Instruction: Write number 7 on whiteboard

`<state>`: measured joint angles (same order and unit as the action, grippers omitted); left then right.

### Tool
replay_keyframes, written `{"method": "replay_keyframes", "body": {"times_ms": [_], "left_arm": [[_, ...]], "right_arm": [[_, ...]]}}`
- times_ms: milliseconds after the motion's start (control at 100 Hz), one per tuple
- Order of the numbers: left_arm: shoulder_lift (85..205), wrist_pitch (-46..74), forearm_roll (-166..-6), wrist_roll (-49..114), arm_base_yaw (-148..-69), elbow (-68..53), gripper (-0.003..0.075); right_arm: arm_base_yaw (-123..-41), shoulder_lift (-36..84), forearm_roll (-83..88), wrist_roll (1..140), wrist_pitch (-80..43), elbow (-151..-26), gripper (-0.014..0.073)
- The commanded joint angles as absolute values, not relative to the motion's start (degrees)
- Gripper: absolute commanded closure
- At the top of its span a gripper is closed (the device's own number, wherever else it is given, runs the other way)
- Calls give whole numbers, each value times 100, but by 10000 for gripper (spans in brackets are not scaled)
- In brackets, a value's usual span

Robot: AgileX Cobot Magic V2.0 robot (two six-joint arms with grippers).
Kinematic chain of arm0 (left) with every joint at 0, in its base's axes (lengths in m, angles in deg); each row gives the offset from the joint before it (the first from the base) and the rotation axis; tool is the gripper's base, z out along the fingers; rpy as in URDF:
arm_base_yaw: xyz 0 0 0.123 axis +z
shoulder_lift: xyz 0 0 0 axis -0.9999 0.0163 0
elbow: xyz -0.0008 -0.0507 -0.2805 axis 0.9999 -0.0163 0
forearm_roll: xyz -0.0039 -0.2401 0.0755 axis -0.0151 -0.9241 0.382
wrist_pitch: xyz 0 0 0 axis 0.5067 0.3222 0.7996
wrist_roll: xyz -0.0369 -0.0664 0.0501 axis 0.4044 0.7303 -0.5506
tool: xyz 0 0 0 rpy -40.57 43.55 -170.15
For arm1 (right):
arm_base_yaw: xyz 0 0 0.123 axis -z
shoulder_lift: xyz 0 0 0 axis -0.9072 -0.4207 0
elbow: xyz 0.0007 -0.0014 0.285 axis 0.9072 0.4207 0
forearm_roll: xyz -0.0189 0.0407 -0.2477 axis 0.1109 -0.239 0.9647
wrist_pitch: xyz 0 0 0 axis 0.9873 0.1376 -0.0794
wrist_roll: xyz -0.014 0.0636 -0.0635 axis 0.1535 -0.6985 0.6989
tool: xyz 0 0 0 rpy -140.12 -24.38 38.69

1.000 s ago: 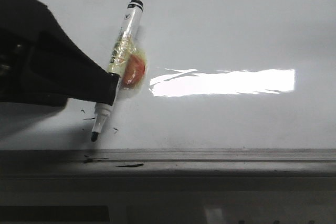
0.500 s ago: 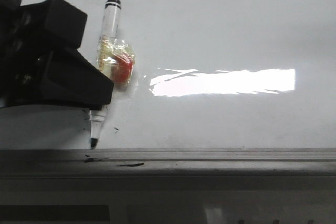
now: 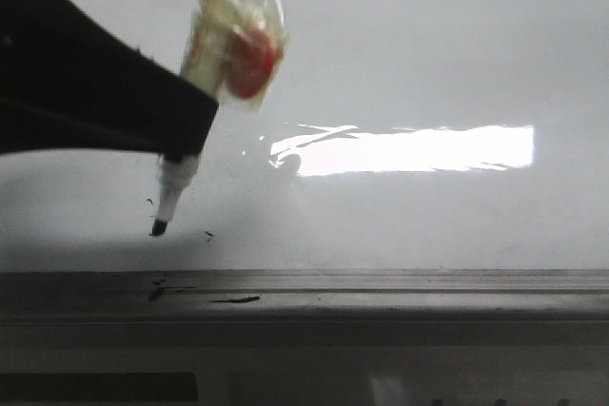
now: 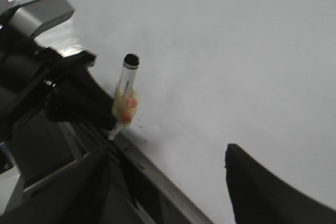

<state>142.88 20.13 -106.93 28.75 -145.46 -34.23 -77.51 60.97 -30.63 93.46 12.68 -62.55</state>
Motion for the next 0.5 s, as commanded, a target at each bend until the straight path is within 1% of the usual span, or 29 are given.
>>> {"method": "replay_keyframes", "body": {"times_ms": [0, 80, 210, 360, 490], "left_arm": [[13932, 2445, -10721, 2567, -14917, -3264, 738], [13787, 2442, -10721, 2567, -15200, -3314, 724], [13768, 2447, -10732, 2567, -15543, -3450, 725], [13780, 2630, -10774, 2567, -15821, -3463, 725], [13780, 2831, -10774, 2567, -15962, -3463, 725]], "right_arm": [[-7734, 5814, -3934, 10320, 1392, -6447, 167], [-7734, 5596, -4333, 10756, 1657, -6447, 167], [-7794, 5300, -5010, 11520, 1751, -6447, 167], [-8188, 5013, -5550, 12408, 1785, -6447, 167], [-8595, 4772, -5578, 12757, 1785, -6447, 167]]}}
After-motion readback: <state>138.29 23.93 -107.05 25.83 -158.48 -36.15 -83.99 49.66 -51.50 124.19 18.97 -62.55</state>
